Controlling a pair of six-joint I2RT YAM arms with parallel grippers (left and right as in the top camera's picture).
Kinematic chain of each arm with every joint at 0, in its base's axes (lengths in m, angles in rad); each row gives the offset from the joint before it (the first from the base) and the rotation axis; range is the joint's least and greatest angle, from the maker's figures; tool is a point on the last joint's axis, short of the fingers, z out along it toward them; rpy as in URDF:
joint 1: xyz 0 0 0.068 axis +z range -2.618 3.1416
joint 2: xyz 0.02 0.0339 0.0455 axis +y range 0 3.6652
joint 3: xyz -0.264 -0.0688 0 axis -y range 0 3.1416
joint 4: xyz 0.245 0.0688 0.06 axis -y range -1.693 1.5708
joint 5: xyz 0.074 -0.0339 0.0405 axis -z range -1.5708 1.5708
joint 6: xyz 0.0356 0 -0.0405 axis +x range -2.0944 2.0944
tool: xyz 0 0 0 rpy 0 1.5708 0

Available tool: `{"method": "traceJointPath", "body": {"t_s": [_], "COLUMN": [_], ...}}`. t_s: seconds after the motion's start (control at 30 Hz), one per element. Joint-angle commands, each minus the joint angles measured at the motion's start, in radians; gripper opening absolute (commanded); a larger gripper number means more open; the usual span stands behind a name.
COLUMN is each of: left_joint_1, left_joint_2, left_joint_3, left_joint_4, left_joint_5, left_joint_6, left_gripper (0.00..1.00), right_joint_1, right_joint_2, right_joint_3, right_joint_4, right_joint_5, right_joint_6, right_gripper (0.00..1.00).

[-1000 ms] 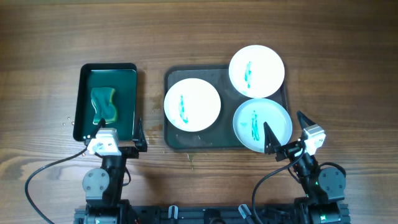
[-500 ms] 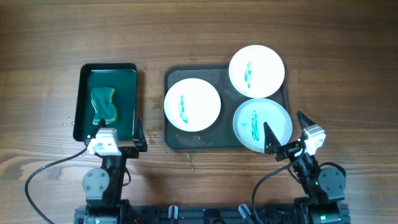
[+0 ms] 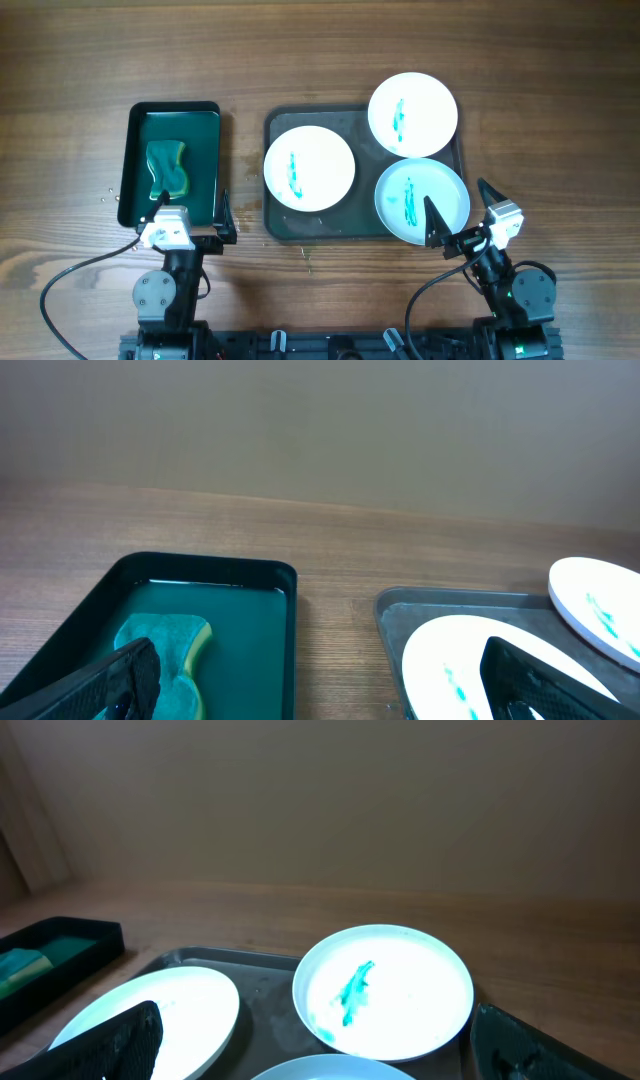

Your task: Clean dirty plates on tray and stack at the side

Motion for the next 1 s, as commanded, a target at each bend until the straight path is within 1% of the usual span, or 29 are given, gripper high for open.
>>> {"method": "traceJointPath", "body": {"t_s": [0.0,0.9,0.97], "left_joint_1": [0.007,0.007,0.007], "left_joint_2": [-0.006,-0.006,-0.006], "left_joint_3": [-0.006,-0.006,-0.006], "left_joint_4": [-0.001,-0.002,-0.002], "left_joint_5": [0.015,-0.003,-0.003], "left_joint_6": [-0.006,-0.005,-0.006], "left_gripper": [1.00,1.00,1.00], "right_joint_1": [0.004,0.004,0.004], "right_joint_2": [-0.012,-0.012,-0.012], "right_joint_3": [-0.001,-0.001,-0.001], "right_joint_4": [0.003,0.003,0.003], "right_joint_5": [0.016,0.013,0.013], "right_joint_6": [0.015,0.016,0.043], "right_gripper": [1.00,1.00,1.00]}}
